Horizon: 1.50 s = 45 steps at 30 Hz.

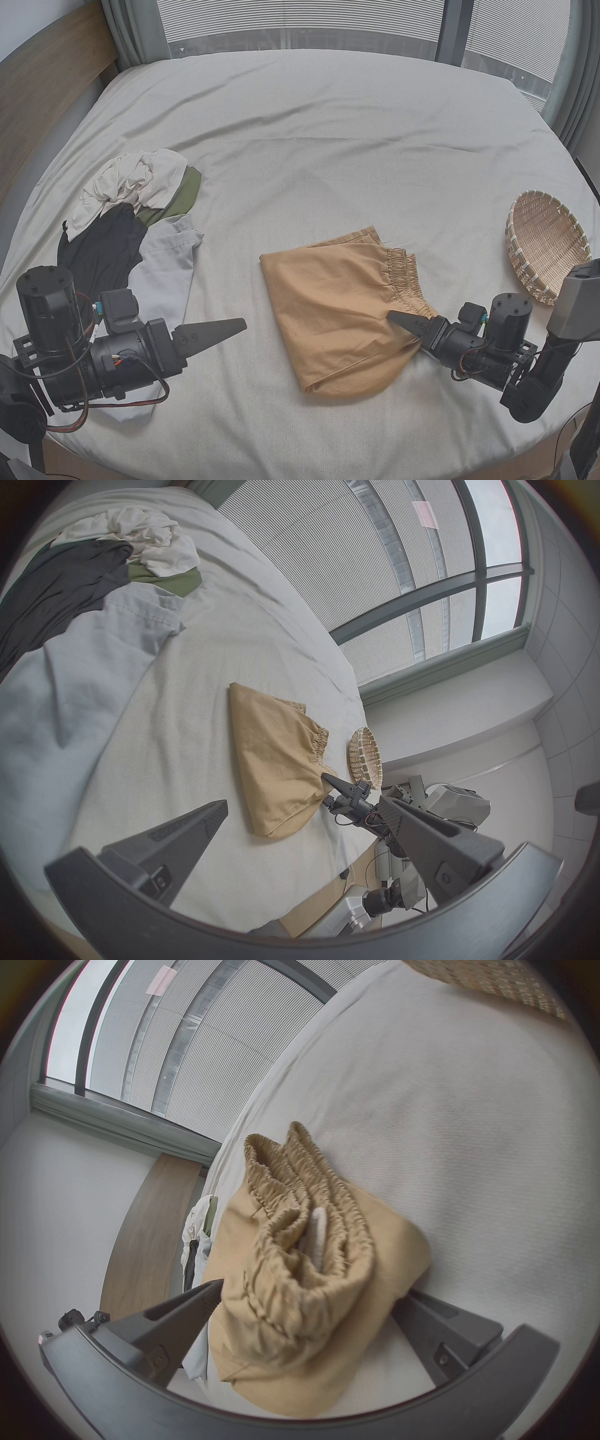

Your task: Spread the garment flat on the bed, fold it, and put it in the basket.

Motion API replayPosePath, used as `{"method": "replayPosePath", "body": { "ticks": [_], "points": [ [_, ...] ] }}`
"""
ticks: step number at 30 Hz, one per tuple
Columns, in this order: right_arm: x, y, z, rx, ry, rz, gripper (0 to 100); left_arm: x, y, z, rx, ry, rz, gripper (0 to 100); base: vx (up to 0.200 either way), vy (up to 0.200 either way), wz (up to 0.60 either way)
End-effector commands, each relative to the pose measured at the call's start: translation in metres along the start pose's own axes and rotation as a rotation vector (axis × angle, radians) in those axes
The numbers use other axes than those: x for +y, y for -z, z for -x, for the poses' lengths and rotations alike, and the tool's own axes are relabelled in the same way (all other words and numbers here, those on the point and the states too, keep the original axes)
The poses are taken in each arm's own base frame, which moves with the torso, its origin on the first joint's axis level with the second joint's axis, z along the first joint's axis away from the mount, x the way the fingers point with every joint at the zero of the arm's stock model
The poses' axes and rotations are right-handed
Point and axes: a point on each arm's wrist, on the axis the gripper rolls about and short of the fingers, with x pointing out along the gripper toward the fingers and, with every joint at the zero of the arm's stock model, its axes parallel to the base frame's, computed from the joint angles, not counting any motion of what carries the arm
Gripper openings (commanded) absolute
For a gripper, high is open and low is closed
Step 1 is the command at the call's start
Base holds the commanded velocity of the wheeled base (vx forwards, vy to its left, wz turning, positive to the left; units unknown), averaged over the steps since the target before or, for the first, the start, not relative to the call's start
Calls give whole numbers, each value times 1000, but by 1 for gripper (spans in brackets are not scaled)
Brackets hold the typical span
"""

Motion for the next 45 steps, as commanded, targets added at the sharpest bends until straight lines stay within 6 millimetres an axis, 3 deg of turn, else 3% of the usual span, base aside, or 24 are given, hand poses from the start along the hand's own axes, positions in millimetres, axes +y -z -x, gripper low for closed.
{"method": "replayPosePath", "body": {
  "ticks": [1, 3, 4, 13, 22, 26, 35, 41, 45],
  "points": [
    [4, 1, -8, 2, -22, 5, 100, 4, 4, 6, 0, -15, 9, 100, 0, 0, 0],
    [4, 1, -8, -5, -20, 6, 100, 7, 8, 7, 6, -21, 12, 100, 0, 0, 0],
    [4, 1, -8, -11, -13, 5, 0, 8, 8, 7, 3, -20, 12, 100, 0, 0, 0],
    [10, 4, -3, -22, -35, 8, 0, 10, 11, 7, -2, -13, 21, 100, 0, 0, 0],
    [52, -8, 42, -45, -238, 26, 0, 11, 12, 8, 2, -14, 43, 100, 0, 0, 0],
    [75, -24, 66, -98, -359, 55, 0, 10, 11, 8, -5, -6, 39, 100, 0, 0, 0],
    [95, -45, 85, -203, -451, 83, 0, 11, 12, 8, -11, -7, 35, 100, 0, 0, 0],
    [104, -68, 96, -254, -407, 126, 0, 12, 12, 9, -11, -11, 35, 100, 0, 0, 0],
    [111, -94, 109, -333, -365, 152, 0, 12, 13, 9, -9, -13, 36, 100, 0, 0, 0]
  ]
}}
